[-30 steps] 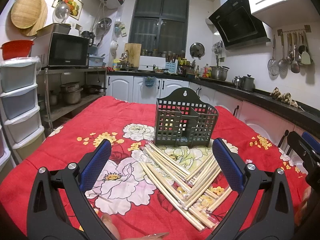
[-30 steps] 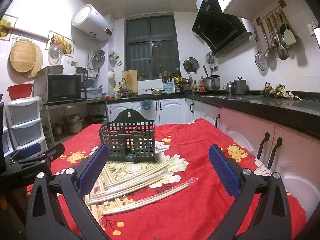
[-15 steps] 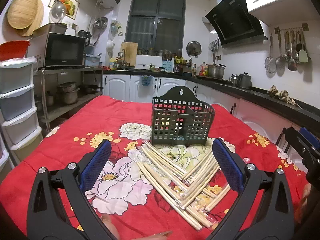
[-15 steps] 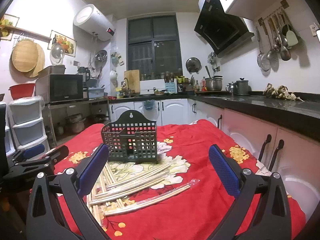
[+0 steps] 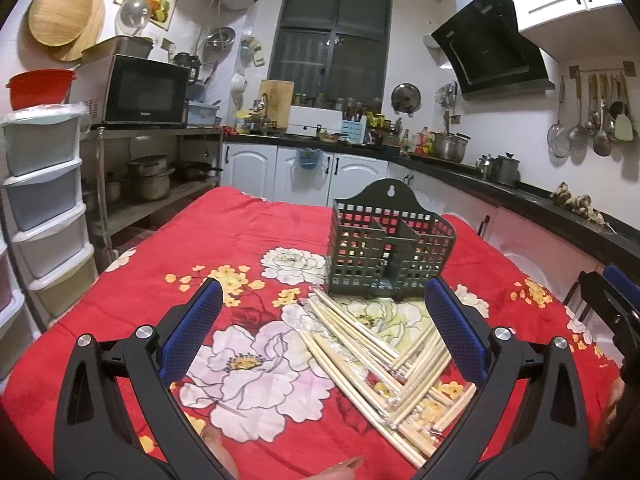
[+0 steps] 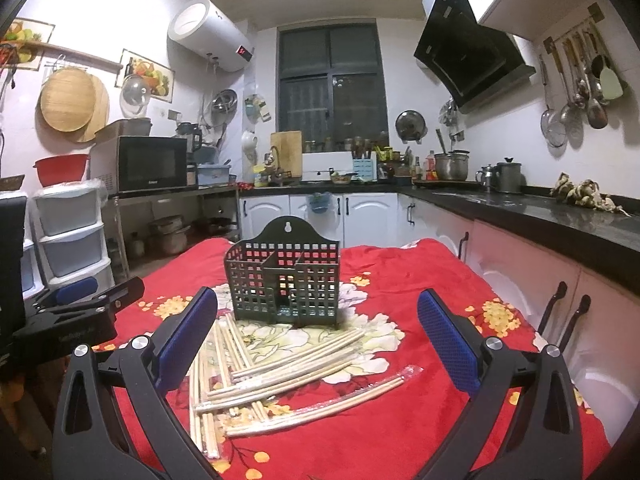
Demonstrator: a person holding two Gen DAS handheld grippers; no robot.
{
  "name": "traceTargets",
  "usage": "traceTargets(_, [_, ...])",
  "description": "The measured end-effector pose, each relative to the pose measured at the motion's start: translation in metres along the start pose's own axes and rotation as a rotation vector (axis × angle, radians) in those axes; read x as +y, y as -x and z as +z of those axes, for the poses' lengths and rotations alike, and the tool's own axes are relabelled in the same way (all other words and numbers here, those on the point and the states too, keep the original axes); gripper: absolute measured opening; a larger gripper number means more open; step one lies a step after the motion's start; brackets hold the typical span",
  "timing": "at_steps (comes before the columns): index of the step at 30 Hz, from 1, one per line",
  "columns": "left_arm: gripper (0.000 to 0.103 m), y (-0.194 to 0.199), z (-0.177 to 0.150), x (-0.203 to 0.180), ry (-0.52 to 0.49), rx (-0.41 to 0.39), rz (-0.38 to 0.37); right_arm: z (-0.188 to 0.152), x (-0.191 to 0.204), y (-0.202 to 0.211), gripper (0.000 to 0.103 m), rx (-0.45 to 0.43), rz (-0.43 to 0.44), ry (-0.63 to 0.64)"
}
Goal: Organize utensils
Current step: 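Close the left tool on a chopstick while the right tool grasps another chopstick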
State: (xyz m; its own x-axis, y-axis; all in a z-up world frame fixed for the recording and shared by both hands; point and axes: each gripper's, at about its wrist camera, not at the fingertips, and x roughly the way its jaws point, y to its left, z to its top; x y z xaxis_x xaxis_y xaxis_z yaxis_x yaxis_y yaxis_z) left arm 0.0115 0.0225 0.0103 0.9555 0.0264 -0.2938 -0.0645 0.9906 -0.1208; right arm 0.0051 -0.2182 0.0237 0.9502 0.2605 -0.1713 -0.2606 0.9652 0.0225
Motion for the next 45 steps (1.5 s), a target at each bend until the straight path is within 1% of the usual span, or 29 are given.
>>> traceTargets(7, [0.093, -0.004, 0.012, 0.008, 0.006, 0.004, 0.014, 0.014, 0.003, -0.015, 0.097, 0.019, 0.036, 0.006])
traceTargets(10, [0.093, -0.007, 0.023, 0.009, -0.004, -0.002, 0.024, 0.022, 0.002, -0.024, 0.097, 0.031, 0.049, 0.011])
traceTargets(13, [0.094, -0.013, 0.034, 0.01, -0.004, 0.007, 0.011, 0.029, 0.001, -0.035, 0.097, 0.049, 0.053, 0.018])
traceTargets(15, [0.094, -0.02, 0.041, 0.011, -0.011, 0.022, 0.002, 0.034, -0.001, -0.045, 0.097, 0.077, 0.068, 0.011])
traceTargets(16, [0.094, -0.025, 0.044, 0.011, -0.012, 0.036, -0.004, 0.036, -0.003, -0.05, 0.097, 0.092, 0.071, 0.009])
traceTargets(20, [0.093, -0.047, 0.055, 0.013, -0.001, 0.109, -0.035, 0.045, -0.016, -0.082, 0.097, 0.207, 0.066, -0.004])
traceTargets(23, [0.094, -0.061, 0.059, 0.011, -0.025, 0.136, -0.041, 0.045, -0.031, -0.107, 0.097, 0.293, 0.043, -0.03])
traceTargets(25, [0.093, -0.07, 0.06, 0.009, -0.038, 0.153, -0.037, 0.041, -0.04, -0.123, 0.097, 0.336, 0.02, -0.035])
traceTargets(26, [0.093, -0.074, 0.06, 0.008, -0.043, 0.158, -0.044, 0.039, -0.044, -0.129, 0.097, 0.35, 0.006, -0.038])
traceTargets(27, [0.094, -0.079, 0.059, 0.007, -0.054, 0.173, -0.061, 0.036, -0.048, -0.136, 0.097, 0.362, -0.006, -0.041])
traceTargets(29, [0.094, -0.091, 0.057, 0.006, -0.057, 0.21, -0.071, 0.03, -0.057, -0.148, 0.097, 0.388, -0.033, -0.041])
traceTargets(33, [0.093, -0.117, 0.05, 0.013, -0.044, 0.307, -0.054, 0.022, -0.073, -0.165, 0.097, 0.429, -0.06, -0.056])
traceTargets(35, [0.093, -0.126, 0.044, 0.019, -0.055, 0.319, -0.05, 0.021, -0.081, -0.17, 0.097, 0.444, -0.056, -0.069])
traceTargets(38, [0.093, -0.138, 0.036, 0.025, -0.065, 0.359, -0.035, 0.018, -0.092, -0.179, 0.097, 0.48, -0.055, -0.091])
traceTargets(40, [0.093, -0.147, 0.029, 0.032, -0.038, 0.407, -0.049, 0.014, -0.097, -0.183, 0.093, 0.502, -0.052, -0.1])
traceTargets(42, [0.092, -0.155, 0.02, 0.037, -0.013, 0.449, -0.062, 0.009, -0.1, -0.186, 0.081, 0.529, -0.052, -0.099])
traceTargets(43, [0.088, -0.158, 0.016, 0.039, -0.013, 0.462, -0.062, 0.006, -0.102, -0.188, 0.079, 0.544, -0.048, -0.102])
traceTargets(44, [0.085, -0.16, 0.013, 0.039, -0.013, 0.467, -0.063, 0.002, -0.103, -0.189, 0.075, 0.557, -0.04, -0.106])
traceTargets(45, [0.077, -0.163, 0.008, 0.041, -0.005, 0.484, -0.072, 0.0, -0.104, -0.189, 0.071, 0.569, -0.028, -0.108])
